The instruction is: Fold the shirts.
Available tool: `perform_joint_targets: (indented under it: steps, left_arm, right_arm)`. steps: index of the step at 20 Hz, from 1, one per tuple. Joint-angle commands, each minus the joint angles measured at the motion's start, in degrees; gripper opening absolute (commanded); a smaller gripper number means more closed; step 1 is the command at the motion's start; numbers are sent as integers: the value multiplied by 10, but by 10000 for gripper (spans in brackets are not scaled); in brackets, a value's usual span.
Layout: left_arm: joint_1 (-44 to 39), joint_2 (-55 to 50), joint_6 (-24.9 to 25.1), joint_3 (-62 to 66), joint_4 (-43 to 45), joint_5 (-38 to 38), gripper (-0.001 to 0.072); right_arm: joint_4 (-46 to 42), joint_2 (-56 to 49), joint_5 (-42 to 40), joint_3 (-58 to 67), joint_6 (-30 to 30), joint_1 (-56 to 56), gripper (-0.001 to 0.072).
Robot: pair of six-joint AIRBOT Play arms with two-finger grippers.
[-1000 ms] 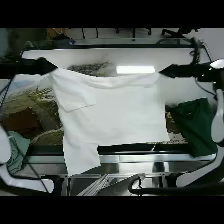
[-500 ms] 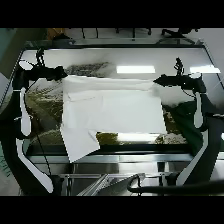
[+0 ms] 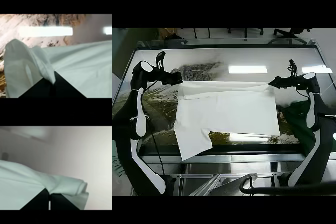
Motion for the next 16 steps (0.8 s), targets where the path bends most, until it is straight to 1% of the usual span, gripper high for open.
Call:
perform_joint_targets:
  steps: [1,8,9,10,11,13,14,16]
  left_arm:
    - [-7,-19,-16,0,37,-14,18]
    - [-27,-47,-22,0,31,-33,27]
    - [-27,-44,-23,0,31,-41,274]
    - [-27,-39,-37,0,32,-57,632]
    - [-24,-32,-56,0,32,-76,665]
    - [-8,-12,-86,0,32,-122,665]
    - [4,3,-100,0,31,-151,665]
    - [27,29,-107,-1,32,-230,665]
  right_arm:
    - [-50,-1,7,1,4,0,12]
    - [-54,-3,-2,-1,2,8,15]
    - [-53,-1,6,-1,2,9,59]
    - [-53,4,19,0,3,9,186]
    - [-54,14,38,0,11,8,235]
    - [-54,46,77,0,26,-2,248]
    - [-54,66,96,-1,43,-11,304]
    - [-54,108,155,-9,64,-35,299]
